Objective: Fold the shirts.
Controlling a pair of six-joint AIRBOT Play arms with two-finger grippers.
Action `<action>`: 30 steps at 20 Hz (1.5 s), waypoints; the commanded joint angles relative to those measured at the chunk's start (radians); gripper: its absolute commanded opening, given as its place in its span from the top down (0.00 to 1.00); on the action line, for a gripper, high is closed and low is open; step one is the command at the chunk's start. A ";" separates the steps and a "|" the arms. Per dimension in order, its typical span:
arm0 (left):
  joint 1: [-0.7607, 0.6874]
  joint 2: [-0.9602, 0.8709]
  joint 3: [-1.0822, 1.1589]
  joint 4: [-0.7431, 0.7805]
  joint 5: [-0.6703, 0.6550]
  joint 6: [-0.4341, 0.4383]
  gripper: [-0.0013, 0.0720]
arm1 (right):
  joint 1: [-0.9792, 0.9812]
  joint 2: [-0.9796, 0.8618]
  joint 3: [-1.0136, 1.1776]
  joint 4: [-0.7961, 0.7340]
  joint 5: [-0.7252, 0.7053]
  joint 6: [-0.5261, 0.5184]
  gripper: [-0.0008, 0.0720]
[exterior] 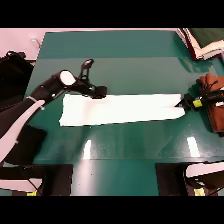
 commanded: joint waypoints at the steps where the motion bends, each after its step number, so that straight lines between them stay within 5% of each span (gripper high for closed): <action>1: -0.058 -0.138 0.116 -0.012 0.009 -0.004 0.94 | 0.061 0.117 0.082 0.013 0.048 -0.002 0.96; 8: -0.111 -0.339 0.271 -0.049 0.006 -0.026 0.94 | 0.310 0.286 0.334 0.169 0.087 0.115 0.96; 19: -0.095 -0.331 0.296 0.052 -0.051 -0.028 0.95 | 0.594 0.281 0.469 0.232 -0.021 0.211 0.96; 25: 0.111 -0.130 0.389 0.209 -0.180 -0.058 0.94 | 0.822 0.222 0.469 0.301 -0.154 0.193 0.96; 30: 0.336 0.131 0.401 0.229 -0.193 -0.026 0.94 | 1.166 0.047 0.470 0.301 -0.462 0.123 0.95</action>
